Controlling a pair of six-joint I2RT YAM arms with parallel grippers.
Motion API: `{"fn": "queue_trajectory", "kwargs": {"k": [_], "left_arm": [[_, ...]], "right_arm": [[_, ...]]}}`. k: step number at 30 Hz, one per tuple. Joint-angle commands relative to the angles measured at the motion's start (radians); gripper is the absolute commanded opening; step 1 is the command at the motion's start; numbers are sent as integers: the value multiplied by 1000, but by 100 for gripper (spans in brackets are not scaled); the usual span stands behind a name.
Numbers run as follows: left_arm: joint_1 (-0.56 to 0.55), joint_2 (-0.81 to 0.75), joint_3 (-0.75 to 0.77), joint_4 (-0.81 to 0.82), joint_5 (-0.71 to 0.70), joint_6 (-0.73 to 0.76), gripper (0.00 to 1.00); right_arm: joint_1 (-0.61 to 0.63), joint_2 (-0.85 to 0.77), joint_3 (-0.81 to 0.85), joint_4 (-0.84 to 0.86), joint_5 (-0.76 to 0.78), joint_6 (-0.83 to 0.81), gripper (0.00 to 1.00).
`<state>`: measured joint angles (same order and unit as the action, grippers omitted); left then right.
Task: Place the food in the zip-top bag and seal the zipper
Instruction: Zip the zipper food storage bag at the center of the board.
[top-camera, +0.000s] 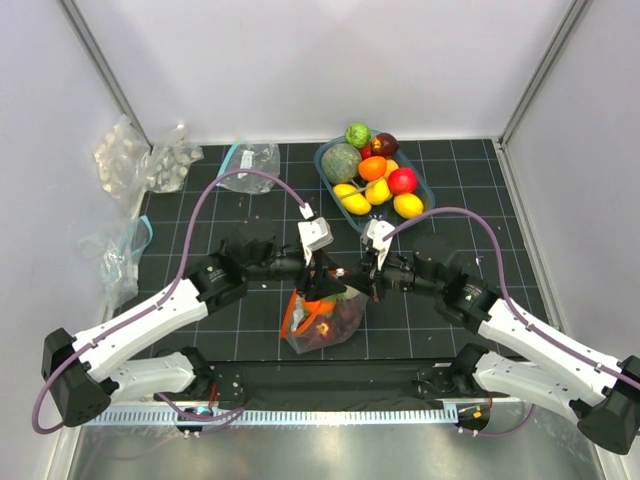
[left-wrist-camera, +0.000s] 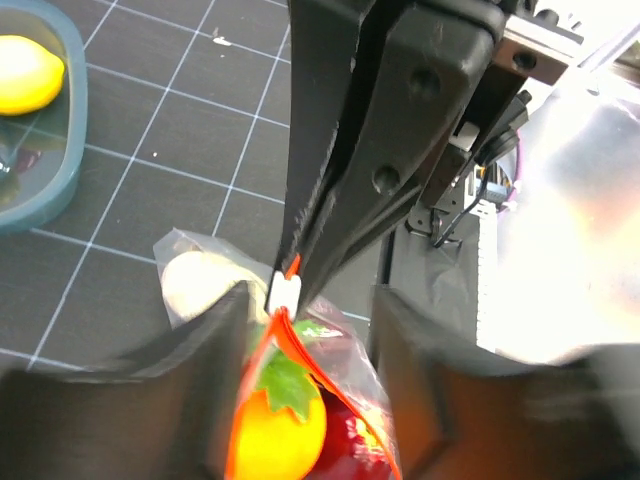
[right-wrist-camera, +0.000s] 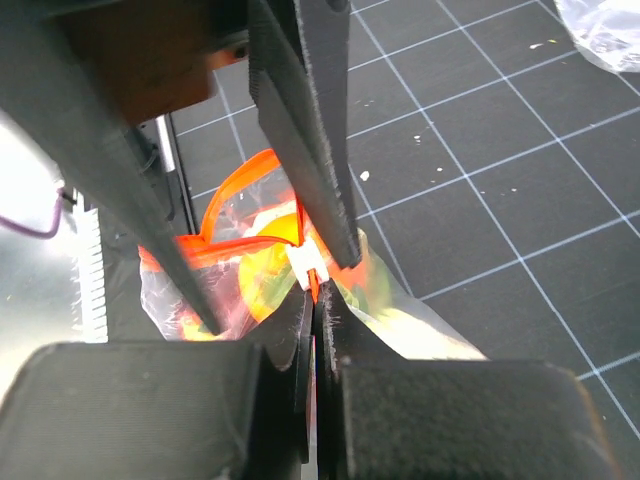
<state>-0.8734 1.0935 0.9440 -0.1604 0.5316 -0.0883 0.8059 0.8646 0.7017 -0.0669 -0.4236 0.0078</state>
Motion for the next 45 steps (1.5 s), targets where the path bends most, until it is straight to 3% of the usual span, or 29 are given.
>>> {"fn": "queue_trajectory", "kwargs": {"k": [1,5,20,29,33,36,45], "left_arm": [[-4,-61,-33,67,-39,-22,60],[-6,-90,-63,91,-77,-13,65],[-6,-63,-57,102,-73,-19,50],[-6,-32,-44,93,-81,-13,34],[-6,-26,-34,79,-85,-5,15],[-6,-37,-36,70,-107,-2,8],[-6,-57,-50,68,-180,-5,1]], "right_arm": [[3,-10,24,127,62,27,1],[3,-13,21,130,56,29,1],[3,25,47,105,-33,15,1],[3,16,42,108,-37,15,1],[3,13,42,108,-29,15,1],[3,10,39,110,-18,17,1],[-8,-58,-11,147,241,69,1]]}}
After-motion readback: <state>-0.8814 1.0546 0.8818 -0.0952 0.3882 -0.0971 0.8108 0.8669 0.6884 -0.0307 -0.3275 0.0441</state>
